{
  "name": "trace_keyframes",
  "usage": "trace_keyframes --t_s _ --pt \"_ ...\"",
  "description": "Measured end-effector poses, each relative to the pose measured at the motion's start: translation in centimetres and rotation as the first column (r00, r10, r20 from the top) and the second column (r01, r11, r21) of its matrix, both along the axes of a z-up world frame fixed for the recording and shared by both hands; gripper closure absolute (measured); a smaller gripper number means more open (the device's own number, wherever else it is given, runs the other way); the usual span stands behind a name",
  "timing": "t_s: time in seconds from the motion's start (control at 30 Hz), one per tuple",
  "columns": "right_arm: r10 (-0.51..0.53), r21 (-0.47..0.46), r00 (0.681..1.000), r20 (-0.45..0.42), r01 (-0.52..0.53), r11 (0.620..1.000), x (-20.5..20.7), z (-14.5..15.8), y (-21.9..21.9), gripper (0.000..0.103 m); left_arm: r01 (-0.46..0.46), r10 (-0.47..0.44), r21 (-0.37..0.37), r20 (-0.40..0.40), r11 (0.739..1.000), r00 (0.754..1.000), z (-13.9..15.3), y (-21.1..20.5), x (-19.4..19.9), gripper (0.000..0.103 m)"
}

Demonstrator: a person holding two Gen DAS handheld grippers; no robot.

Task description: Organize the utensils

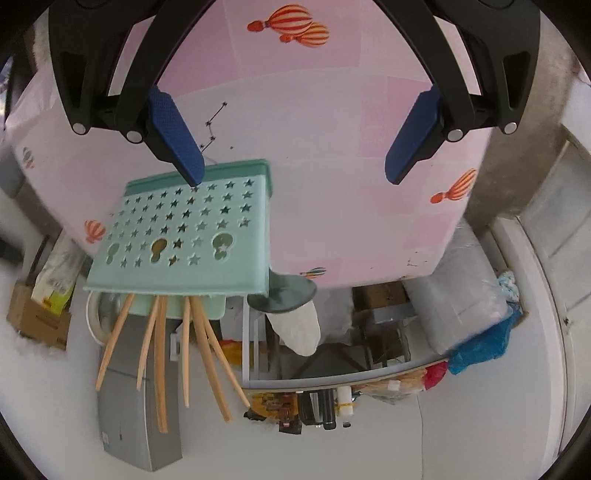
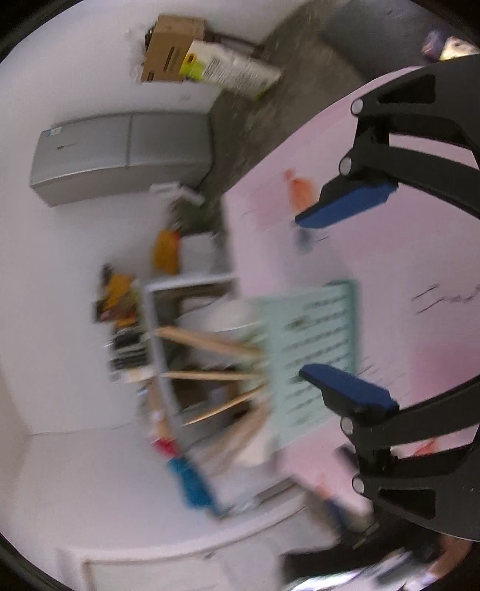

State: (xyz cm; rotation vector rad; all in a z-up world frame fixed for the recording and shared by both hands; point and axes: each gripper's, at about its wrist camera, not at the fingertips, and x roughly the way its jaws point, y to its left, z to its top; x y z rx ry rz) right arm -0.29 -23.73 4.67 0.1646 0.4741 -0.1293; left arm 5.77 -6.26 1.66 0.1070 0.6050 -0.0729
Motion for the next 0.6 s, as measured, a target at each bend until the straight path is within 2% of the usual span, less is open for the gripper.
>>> trace_keyframes --t_s 0.07,0.2,0.4,0.6 --pt "-0.028 -0.035 0.997 -0.075 0.025 0.999 0.0 -1.5 0.9 0.022 -0.013 0.013 0.045 -0.015 0.999 1.000 0.0 -0.4 -0.2 0.009" --pt "-0.073 -0.079 0.986 -0.147 0.062 0.995 0.2 -2.9 1.5 0.019 -0.070 0.071 0.104 -0.011 0.992 0.997 0.3 -0.6 -0.8 0.009" --pt "-0.116 -0.109 0.980 -0.162 0.099 0.989 0.3 -2.8 1.4 0.017 -0.168 0.170 0.067 -0.028 0.984 0.985 0.9 0.9 -1.2 0.009" --pt "-0.148 -0.130 0.976 -0.157 0.129 0.983 0.6 -2.2 0.8 0.016 -0.200 0.203 0.074 -0.037 0.977 0.978 1.0 1.5 -1.2 0.009"
